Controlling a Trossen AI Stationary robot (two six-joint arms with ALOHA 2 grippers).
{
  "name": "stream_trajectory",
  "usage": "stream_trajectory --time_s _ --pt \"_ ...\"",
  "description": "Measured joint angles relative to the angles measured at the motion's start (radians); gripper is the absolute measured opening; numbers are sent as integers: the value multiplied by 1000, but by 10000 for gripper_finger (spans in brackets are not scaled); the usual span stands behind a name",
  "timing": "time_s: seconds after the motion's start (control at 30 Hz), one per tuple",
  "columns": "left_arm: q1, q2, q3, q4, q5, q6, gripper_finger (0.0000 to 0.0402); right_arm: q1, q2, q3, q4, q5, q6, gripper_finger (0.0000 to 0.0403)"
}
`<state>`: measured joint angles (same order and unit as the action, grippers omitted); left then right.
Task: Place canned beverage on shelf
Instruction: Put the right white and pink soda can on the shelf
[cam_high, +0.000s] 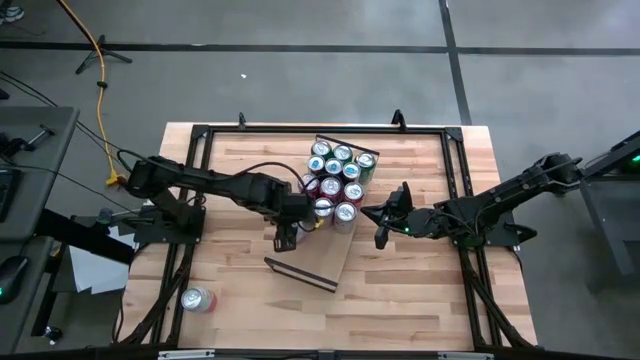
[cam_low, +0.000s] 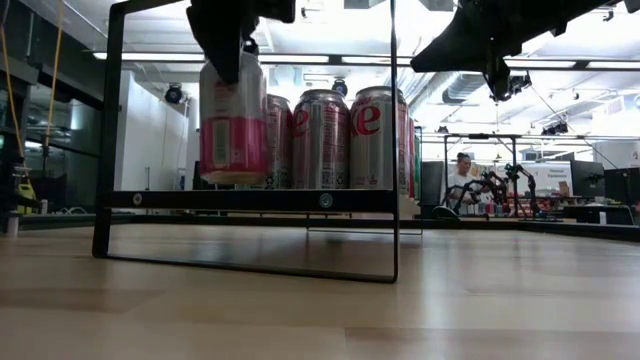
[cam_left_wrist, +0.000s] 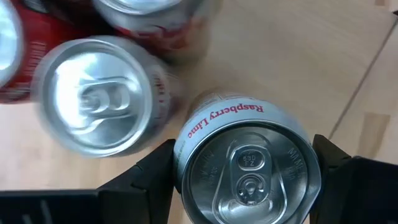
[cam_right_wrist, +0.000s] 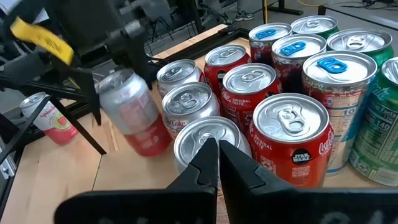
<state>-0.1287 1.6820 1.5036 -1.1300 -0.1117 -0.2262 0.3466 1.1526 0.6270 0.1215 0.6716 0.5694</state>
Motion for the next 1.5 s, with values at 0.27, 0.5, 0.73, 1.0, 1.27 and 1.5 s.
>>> stream_trajectory --time_s 0.27,0.5,0.73,1.0,1.27,1.5 --pt "-22 53 1 8 32 -33 190 0 0 0 -6 6 10 0" --pt "-44 57 3 23 -9 -5 226 0 0 0 -6 9 10 0" --pt "-44 58 2 33 -22 26 231 0 0 0 -6 9 11 0" --pt "-42 54 48 32 -4 65 233 0 0 0 -6 10 11 0" --pt "-42 54 74 22 -1 99 239 0 0 0 -6 10 11 0" --pt "-42 56 66 43 -5 100 240 0 0 0 -6 10 11 0"
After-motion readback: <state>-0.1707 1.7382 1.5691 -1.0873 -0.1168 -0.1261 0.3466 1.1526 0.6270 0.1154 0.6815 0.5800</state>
